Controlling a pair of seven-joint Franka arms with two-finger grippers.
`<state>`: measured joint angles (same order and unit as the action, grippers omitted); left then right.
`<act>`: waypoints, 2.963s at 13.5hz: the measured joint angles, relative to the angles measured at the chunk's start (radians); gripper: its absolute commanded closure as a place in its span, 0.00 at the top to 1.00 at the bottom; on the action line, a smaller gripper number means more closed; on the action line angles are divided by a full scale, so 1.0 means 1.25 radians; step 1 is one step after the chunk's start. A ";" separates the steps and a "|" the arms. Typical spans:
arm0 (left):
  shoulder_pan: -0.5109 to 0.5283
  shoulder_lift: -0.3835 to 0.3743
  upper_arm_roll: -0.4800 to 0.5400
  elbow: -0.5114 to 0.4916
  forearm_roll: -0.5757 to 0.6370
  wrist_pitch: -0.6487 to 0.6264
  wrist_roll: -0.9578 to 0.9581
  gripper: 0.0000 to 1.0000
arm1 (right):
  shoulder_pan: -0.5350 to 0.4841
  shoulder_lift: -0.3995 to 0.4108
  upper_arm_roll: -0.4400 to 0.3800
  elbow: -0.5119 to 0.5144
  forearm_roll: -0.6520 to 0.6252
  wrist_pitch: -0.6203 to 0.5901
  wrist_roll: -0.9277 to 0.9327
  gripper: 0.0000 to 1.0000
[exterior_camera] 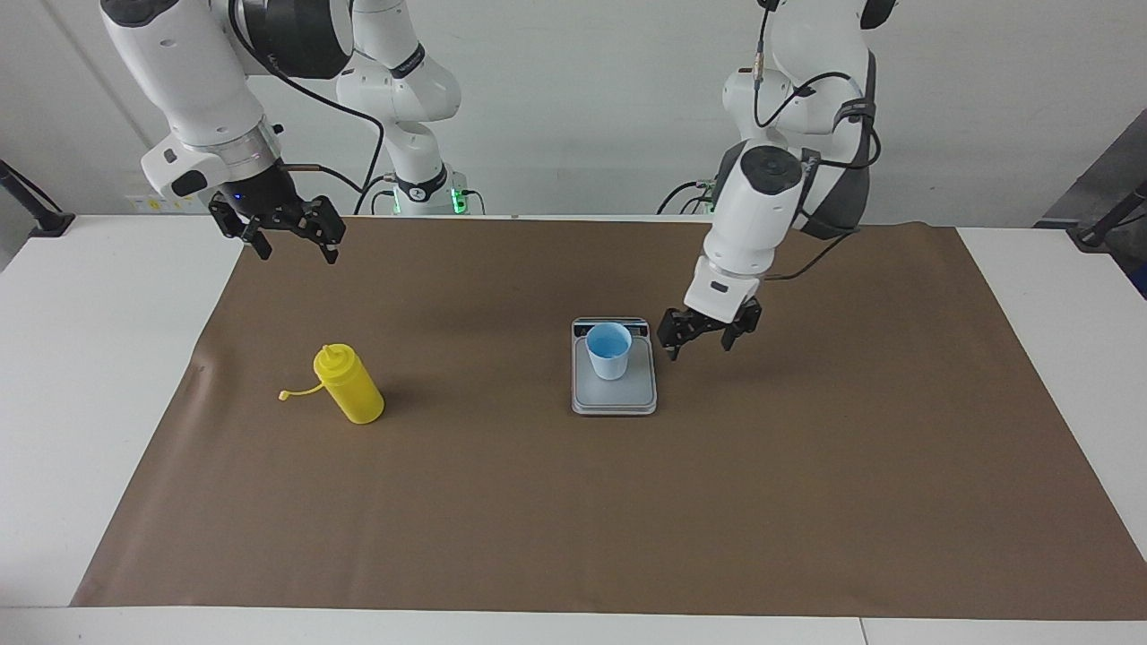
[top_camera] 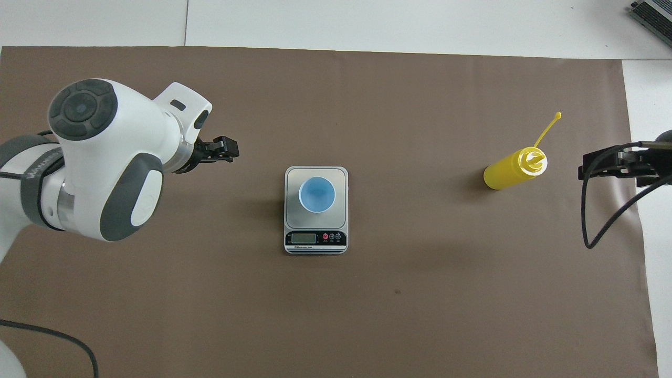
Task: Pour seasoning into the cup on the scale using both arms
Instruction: 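Release the cup and withdraw the left gripper while the right gripper opens, then move the right gripper to the yellow bottle and grasp it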
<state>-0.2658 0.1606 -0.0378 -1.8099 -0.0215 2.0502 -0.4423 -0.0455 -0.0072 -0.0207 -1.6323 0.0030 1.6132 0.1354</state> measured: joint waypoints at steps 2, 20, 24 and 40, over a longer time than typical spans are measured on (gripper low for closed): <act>0.035 0.000 0.000 -0.001 0.000 -0.015 0.062 1.00 | -0.002 0.000 0.000 -0.001 0.021 0.000 0.132 1.00; 0.207 -0.127 -0.008 0.134 0.000 -0.314 0.374 1.00 | -0.228 0.232 -0.005 -0.069 0.392 0.068 0.630 1.00; 0.207 -0.126 -0.008 0.159 0.001 -0.335 0.374 1.00 | -0.241 0.242 -0.005 -0.119 0.455 0.099 0.633 1.00; 0.206 -0.088 -0.014 0.187 0.002 -0.365 0.374 1.00 | -0.211 0.323 0.003 -0.136 0.627 0.194 0.633 1.00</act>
<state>-0.0079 0.0505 -0.0557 -1.5762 -0.0193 1.5945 0.0258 -0.3096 0.3971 -0.0173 -1.8028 0.7873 1.8556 0.9261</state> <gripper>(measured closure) 0.000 0.000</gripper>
